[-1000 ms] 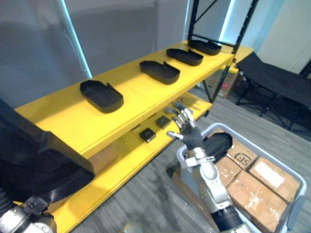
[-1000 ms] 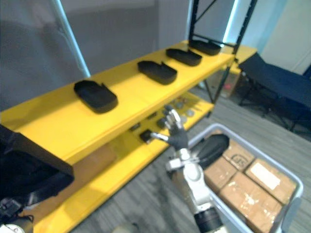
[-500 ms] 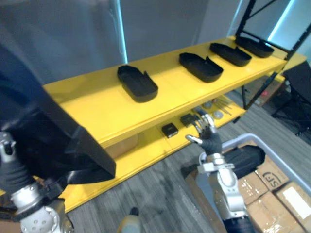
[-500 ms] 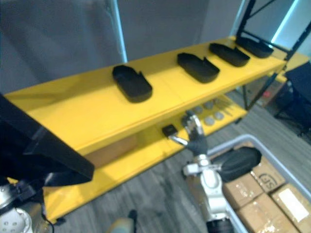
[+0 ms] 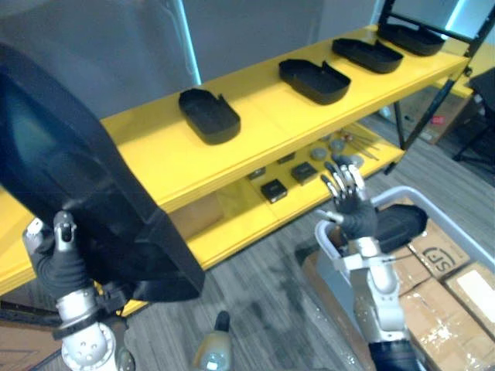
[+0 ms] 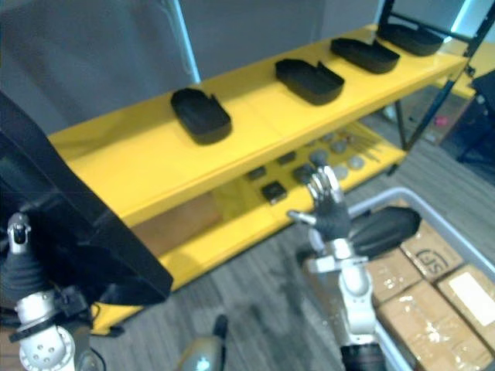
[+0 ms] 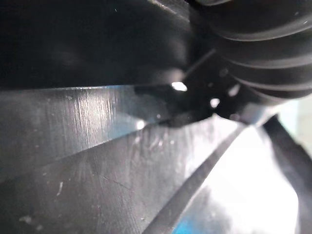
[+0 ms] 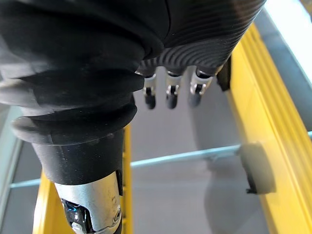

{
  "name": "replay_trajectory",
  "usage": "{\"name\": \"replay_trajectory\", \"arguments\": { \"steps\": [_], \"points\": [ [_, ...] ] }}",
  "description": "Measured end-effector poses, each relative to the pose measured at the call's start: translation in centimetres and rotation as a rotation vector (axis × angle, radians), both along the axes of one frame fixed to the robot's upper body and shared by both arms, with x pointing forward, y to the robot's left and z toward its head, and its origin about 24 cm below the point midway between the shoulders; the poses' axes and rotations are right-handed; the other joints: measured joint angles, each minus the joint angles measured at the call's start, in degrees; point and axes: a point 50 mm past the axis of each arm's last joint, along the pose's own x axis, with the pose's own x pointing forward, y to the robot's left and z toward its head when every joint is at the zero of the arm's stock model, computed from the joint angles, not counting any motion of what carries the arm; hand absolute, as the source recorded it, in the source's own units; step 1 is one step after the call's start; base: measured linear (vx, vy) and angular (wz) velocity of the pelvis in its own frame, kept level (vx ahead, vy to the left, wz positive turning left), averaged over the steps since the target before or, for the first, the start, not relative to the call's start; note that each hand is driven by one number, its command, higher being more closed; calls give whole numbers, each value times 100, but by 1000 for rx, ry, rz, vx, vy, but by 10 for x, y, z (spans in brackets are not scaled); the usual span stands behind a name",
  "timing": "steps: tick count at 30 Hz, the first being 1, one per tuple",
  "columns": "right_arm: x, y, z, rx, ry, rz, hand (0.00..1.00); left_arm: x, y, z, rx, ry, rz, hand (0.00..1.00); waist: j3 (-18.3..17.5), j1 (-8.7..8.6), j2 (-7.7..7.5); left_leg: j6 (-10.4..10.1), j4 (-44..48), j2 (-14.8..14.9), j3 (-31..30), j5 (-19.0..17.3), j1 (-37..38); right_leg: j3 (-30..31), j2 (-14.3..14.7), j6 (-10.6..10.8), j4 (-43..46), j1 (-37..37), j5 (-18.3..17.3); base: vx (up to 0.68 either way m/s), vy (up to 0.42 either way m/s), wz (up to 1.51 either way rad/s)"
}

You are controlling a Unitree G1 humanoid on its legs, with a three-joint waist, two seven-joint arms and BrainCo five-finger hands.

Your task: Walk over and take plastic housings, then place them on the shelf

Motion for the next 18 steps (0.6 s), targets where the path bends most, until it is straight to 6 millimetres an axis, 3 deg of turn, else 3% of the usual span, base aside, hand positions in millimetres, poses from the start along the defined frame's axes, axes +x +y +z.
{"name": "replay_trajectory", "arguments": {
  "steps": [1,2,3,4,5,6,7,8,9,10,11,13,14,16,17,18],
  "points": [
    [-1,1,-1,14,5,-5,0,0,0,0,2,-2,0,100,-23,9,-76,14,95,-65,-12,-67,-75,-23,-47,-3,-12,2,-1,102,99,31],
    [-3,3,-5,42,20,-19,0,1,1,2,9,-9,-1,100,-37,29,-246,77,280,-222,-22,-223,-155,-144,-158,-47,-118,125,10,167,116,40],
    [-6,2,-9,52,36,-28,0,2,0,3,10,-14,-1,100,-50,18,-309,118,421,-337,-70,-401,-164,-192,-248,-256,116,211,197,190,121,46],
    [-7,1,-12,53,46,-31,0,3,0,3,8,-17,-1,100,-54,0,-270,151,512,-359,-136,-470,-161,-166,-318,-435,455,124,307,193,176,46],
    [-11,1,-16,53,60,-31,0,3,0,6,19,-27,4,100,-83,-2,-241,238,532,-403,-196,-550,-54,30,-501,-845,1290,-203,594,145,166,34],
    [-11,1,-16,54,60,-29,0,3,2,8,26,-34,10,100,-85,-10,-243,304,500,-449,-216,-608,29,158,-611,-1050,1683,-375,800,204,228,29],
    [-11,3,-14,59,46,-26,0,1,5,12,40,-46,36,100,-104,-36,-268,412,408,-546,-252,-682,219,581,-755,-1108,2313,-685,1443,274,209,28],
    [-11,4,-13,65,25,-21,0,0,6,16,53,-62,63,100,-90,-80,-204,515,290,-588,-375,-734,411,1009,-801,-999,2940,-1017,1918,300,189,34],
    [-11,6,-12,67,20,-17,0,2,7,18,58,-69,67,100,-113,-99,-220,588,251,-590,-459,-753,486,1126,-775,-841,3298,-1197,1522,383,111,55],
    [-10,7,-11,65,11,-8,0,3,8,20,58,-82,76,100,-123,-191,-199,645,175,-578,-677,-786,633,1170,-583,-877,3701,-1432,763,375,55,76],
    [-10,6,-9,61,3,-9,0,6,9,22,51,-95,82,100,-124,-239,-152,677,80,-553,-881,-806,821,1139,-260,-902,3668,-1609,283,363,33,80],
    [-9,4,-7,51,-5,-13,0,12,8,23,35,-106,73,100,-157,-285,-82,661,29,-518,-1152,-829,957,1252,213,-939,2973,-1762,-48,253,-32,100],
    [-9,1,-5,36,-11,-16,0,23,8,21,-13,-114,35,100,-222,-403,-4,612,96,-529,-1555,-917,958,1831,741,-932,2010,-1870,-131,270,-113,143],
    [-9,-1,-5,29,-12,-14,0,33,6,14,-62,-87,2,100,-296,-535,-15,526,132,-585,-2011,-975,985,2484,1064,-812,1229,-1861,-39,250,-190,169],
    [-11,-1,1,42,-35,-5,0,35,4,9,-90,-63,-9,100,-394,-516,-100,434,176,-737,-2283,-1100,980,2595,1005,-702,793,-1853,270,238,-276,152],
    [-12,1,4,50,-49,7,0,32,3,7,-94,-52,-8,100,-491,-478,-250,405,212,-826,-2344,-1176,976,2563,921,-750,662,-1836,469,304,-410,118]
  ]
}}
